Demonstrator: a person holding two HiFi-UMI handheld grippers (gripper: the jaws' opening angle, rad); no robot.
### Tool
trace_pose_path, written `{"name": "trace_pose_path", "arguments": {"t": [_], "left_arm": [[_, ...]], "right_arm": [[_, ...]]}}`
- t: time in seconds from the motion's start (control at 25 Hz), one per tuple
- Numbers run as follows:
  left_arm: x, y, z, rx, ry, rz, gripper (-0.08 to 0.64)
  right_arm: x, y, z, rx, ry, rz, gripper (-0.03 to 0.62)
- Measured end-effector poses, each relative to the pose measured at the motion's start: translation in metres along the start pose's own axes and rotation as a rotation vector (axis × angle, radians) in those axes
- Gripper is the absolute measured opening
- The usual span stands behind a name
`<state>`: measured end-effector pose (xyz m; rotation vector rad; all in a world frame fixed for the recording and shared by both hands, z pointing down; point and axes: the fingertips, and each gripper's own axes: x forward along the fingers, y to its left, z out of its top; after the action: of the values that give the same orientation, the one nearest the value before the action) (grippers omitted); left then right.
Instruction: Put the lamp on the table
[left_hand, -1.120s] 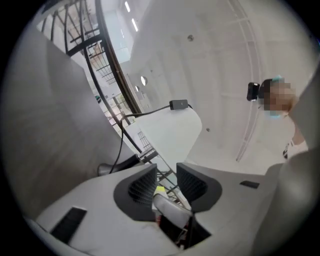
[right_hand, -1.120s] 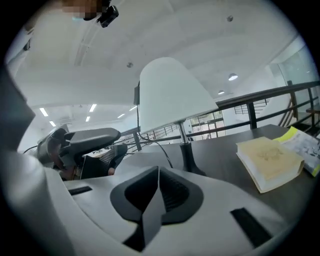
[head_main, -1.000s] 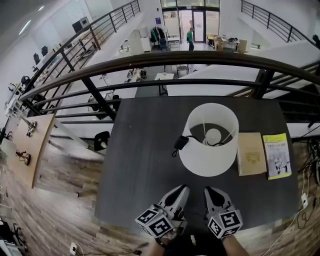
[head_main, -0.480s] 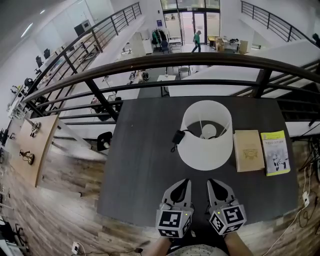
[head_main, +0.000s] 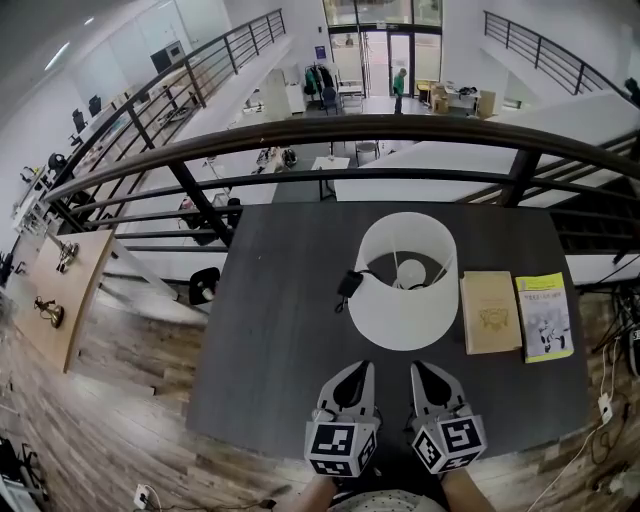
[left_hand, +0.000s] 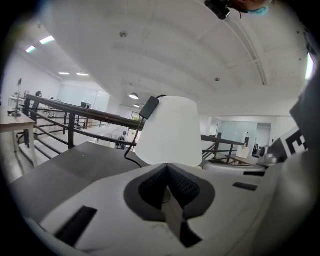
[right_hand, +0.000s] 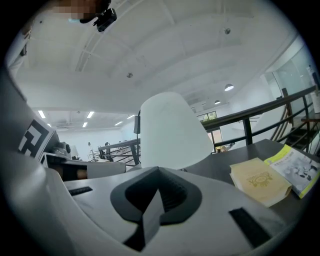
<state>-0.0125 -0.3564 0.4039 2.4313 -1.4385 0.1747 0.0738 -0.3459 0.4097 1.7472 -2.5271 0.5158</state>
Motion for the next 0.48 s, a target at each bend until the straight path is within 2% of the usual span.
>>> {"name": "trace_pose_path", "arguments": {"t": [0.48], "left_arm": [[0.014,0.004,-0.002,-0.001,0.021,0.001,0.005]], "right_arm": [[0.006,-0.017,0.001,0.001,0.015,-0.044,0.009]]}}
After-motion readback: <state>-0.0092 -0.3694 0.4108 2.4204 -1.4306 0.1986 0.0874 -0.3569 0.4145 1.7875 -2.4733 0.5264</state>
